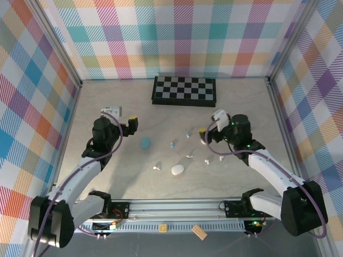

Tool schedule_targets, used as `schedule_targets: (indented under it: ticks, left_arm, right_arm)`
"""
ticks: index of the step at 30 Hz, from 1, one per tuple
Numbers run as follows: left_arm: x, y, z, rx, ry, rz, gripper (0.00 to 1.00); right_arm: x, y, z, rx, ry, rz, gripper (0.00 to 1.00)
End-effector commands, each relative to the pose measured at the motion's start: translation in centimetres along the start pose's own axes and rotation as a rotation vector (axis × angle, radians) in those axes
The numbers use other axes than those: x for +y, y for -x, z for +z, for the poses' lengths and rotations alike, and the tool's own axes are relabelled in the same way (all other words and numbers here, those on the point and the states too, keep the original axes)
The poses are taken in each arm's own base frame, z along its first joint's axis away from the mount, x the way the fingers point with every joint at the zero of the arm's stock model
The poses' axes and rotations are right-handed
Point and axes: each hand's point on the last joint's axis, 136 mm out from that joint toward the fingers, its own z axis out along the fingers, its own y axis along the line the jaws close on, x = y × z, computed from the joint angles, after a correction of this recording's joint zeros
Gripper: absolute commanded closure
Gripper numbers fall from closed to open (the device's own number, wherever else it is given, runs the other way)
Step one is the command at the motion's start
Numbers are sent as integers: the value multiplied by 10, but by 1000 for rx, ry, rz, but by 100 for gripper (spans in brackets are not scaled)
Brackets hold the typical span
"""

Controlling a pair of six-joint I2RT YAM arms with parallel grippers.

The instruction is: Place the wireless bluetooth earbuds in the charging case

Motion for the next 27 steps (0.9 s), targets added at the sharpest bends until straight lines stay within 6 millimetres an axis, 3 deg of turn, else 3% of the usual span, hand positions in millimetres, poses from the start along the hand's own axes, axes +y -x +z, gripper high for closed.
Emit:
schedule_targets:
  ticks: [1,5,8,14,18,27]
  left_arm:
    - [-30,-13,-24,134,-121,-21,0]
    - [-45,-13,-56,175,-189,-34,0]
    - [-45,-18,-75,204,-200,-51,0]
    - [-40,-25,-87,216,-178,-57,0]
    - [-40,-30,-84,225,-174,-85,0]
    - [-41,-35,-81,237,-178,-92,0]
  right_arm:
    - [69,-11,-3,111,281,-192,1]
    - [123,-25,-8,225,466,-383,1]
    - [144,-32,-13,296,548,-498,1]
    - [163,-63,2,457,606,-685,1]
    - [173,-79,14,505,644,-719,0]
    - [182,-108,39,544,662,-744,11]
